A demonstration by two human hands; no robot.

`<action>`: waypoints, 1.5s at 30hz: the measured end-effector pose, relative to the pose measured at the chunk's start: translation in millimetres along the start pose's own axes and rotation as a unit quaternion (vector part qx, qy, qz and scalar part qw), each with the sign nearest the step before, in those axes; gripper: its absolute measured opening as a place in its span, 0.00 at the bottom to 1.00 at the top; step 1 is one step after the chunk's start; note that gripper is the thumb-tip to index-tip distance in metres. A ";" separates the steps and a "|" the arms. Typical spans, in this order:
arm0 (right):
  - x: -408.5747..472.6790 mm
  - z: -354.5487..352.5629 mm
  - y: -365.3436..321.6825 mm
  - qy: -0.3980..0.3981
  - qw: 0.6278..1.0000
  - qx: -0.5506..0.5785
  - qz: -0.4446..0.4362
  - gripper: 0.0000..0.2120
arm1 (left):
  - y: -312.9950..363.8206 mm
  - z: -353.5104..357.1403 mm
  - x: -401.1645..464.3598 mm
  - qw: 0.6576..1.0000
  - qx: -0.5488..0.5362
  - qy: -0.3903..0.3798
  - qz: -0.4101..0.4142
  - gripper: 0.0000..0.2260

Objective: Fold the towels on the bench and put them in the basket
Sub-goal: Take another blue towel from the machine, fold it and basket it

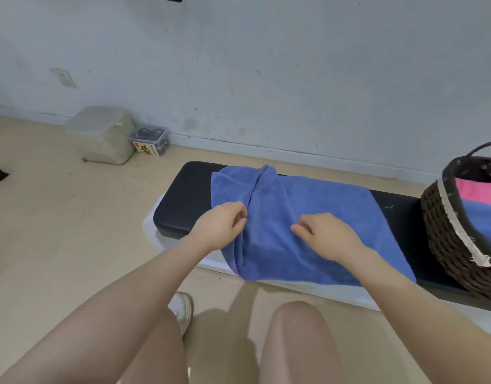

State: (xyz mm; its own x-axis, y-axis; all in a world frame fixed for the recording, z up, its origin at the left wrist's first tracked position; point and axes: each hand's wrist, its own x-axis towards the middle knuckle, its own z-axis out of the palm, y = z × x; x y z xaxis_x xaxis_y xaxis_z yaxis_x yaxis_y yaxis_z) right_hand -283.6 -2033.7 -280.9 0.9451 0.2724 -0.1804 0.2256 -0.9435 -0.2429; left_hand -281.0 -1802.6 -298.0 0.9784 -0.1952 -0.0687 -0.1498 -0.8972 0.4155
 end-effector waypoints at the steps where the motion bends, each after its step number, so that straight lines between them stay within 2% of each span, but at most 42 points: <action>1: 13.8 -4.6 -11.4 0.031 0.999 0.022 -0.009 0.15 | -3.6 -4.4 11.1 1.000 -0.004 0.009 -0.007 0.07; 4: 67.5 -8.0 -34.7 0.077 0.992 0.093 -0.039 0.11 | -16.0 -10.3 49.7 1.000 0.012 -0.012 -0.019 0.13; 9: 157.0 -8.3 -51.0 0.060 0.991 0.081 -0.083 0.18 | -34.2 -2.8 104.3 0.996 0.073 -0.051 0.018 0.22; 13: 204.0 -1.2 -47.1 0.012 1.000 -0.007 -0.023 0.22 | -51.5 3.1 126.7 0.990 0.089 -0.111 0.026 0.25; 16: 218.0 11.3 -42.6 -0.052 0.996 -0.037 0.069 0.22 | -57.7 1.4 132.2 0.991 0.049 -0.125 0.015 0.18; 18: 221.7 15.1 -41.8 -0.066 0.993 -0.012 0.096 0.18 | -60.9 -5.2 128.7 0.993 0.035 -0.104 0.040 0.11; 20: 226.6 13.9 -44.0 -0.041 0.995 -0.012 0.086 0.14 | -71.1 -17.0 118.6 0.995 -0.011 -0.067 0.070 0.07; 23: 230.0 10.3 -53.1 0.004 0.998 -0.022 0.063 0.16 | -97.3 -42.3 89.1 0.990 -0.098 -0.032 0.094 0.15; 25: 228.9 7.4 -59.9 0.003 0.998 -0.015 0.063 0.16 | -119.0 -57.4 66.8 0.986 -0.137 -0.011 0.093 0.15; 28: 230.2 8.6 -73.5 -0.015 0.997 -0.041 0.058 0.14 | -150.0 -65.8 31.1 0.990 -0.139 -0.020 0.025 0.10; 30: 231.1 12.6 -81.6 -0.026 0.998 -0.033 0.046 0.14 | -166.8 -60.0 14.6 0.992 -0.079 -0.093 -0.021 0.08; 32: 231.7 15.9 -90.2 -0.052 0.998 0.005 0.028 0.17 | -173.7 -58.1 7.2 0.986 -0.049 -0.146 -0.069 0.14; 35: 234.5 16.6 -106.8 -0.089 0.995 0.050 0.006 0.21 | -171.3 -59.3 12.7 0.971 -0.089 -0.113 -0.191 0.22; 36: 236.4 17.5 -112.8 -0.091 0.993 0.075 0.008 0.19 | -170.0 -58.3 16.4 0.971 -0.075 -0.095 -0.204 0.24; 38: 242.8 20.6 -122.2 -0.076 0.989 0.126 0.024 0.11 | -169.6 -52.4 20.8 0.975 -0.053 -0.077 -0.201 0.22; 41: 254.5 21.0 -131.3 -0.022 0.991 0.127 0.041 0.04 | -172.8 -47.9 21.8 0.977 -0.087 -0.021 -0.192 0.12; 43: 262.1 16.9 -138.4 0.035 0.993 0.106 0.023 0.09 | -176.1 -47.3 23.4 0.972 -0.129 0.010 -0.195 0.11; 45: 266.4 10.2 -147.8 0.092 0.993 0.068 -0.003 0.10 | -178.3 -47.2 26.3 0.965 -0.158 0.004 -0.209 0.12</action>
State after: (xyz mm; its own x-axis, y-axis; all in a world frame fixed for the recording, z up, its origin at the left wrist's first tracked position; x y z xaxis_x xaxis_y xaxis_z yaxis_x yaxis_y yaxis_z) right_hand -67.6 -1819.7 -302.8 0.9738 0.2276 -0.0043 0.2097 -0.9045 -0.3714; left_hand -221.8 -1629.1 -331.0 0.9450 0.1629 -0.2836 0.3088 -0.7301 0.6096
